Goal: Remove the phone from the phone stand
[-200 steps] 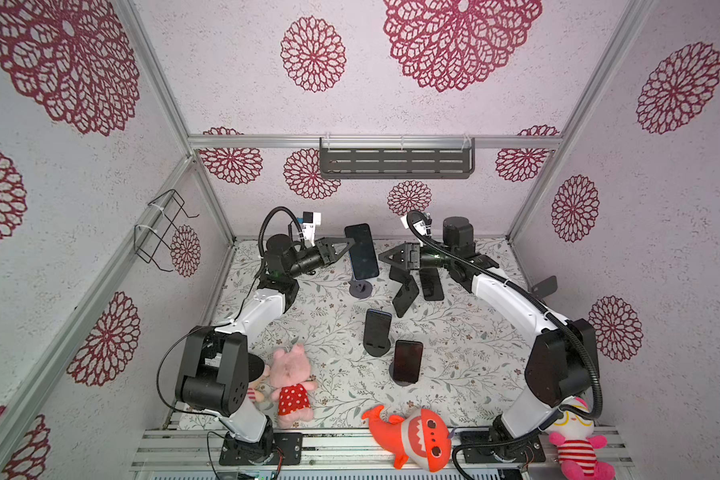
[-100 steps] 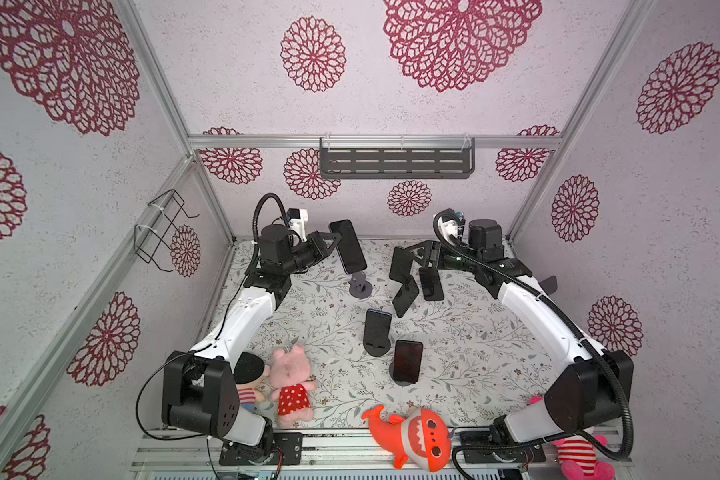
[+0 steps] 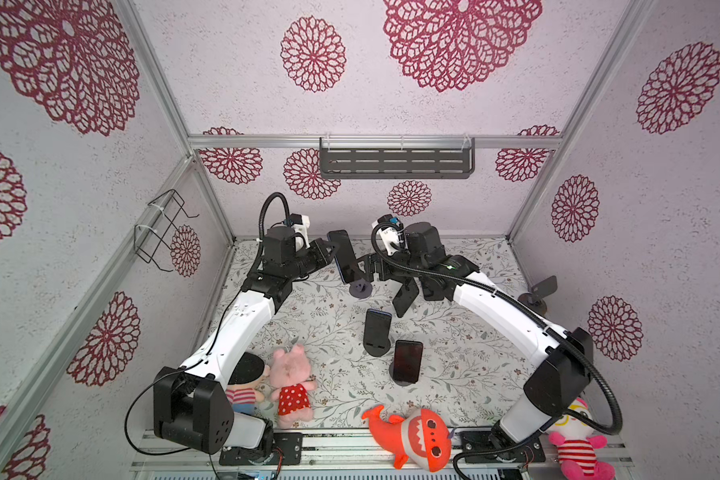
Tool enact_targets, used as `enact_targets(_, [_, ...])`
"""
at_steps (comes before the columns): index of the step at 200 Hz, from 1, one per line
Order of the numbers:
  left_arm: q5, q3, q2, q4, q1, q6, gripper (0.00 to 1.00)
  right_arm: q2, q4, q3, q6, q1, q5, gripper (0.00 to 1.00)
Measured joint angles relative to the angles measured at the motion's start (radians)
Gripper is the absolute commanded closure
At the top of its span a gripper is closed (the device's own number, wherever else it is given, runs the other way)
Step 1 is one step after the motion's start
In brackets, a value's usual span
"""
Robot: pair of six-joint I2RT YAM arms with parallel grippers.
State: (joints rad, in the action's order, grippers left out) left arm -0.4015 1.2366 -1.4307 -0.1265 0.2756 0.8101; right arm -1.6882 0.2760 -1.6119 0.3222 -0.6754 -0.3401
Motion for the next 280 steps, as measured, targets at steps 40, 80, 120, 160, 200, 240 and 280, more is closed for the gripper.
enact_targets(40, [0.011,-0.006,0.000,-0.022,0.013,-0.040,1.00,-0.122,0.035,-0.095,-0.011,-0.035,0.018,0.02])
enact_targets(80, [0.008,-0.007,0.010,-0.028,0.021,-0.063,1.00,-0.172,0.052,-0.138,-0.016,-0.066,0.028,0.07])
enact_targets(120, [0.009,-0.007,0.015,-0.030,0.023,-0.085,1.00,-0.181,0.070,-0.138,-0.016,-0.071,0.037,0.15])
enact_targets(160, [0.017,-0.007,0.015,-0.037,0.028,-0.115,1.00,-0.181,0.075,-0.139,-0.012,-0.076,0.048,0.25])
enact_targets(200, [0.023,-0.007,0.016,-0.037,0.032,-0.132,1.00,-0.181,0.074,-0.139,0.006,-0.076,0.057,0.44])
enact_targets(240, [0.022,-0.005,0.016,-0.037,0.032,-0.132,0.59,-0.182,0.075,-0.139,0.011,-0.076,0.056,0.53])
enact_targets(280, [0.009,0.003,0.017,-0.025,0.025,-0.131,0.35,-0.184,0.083,-0.140,0.011,-0.076,0.060,0.64])
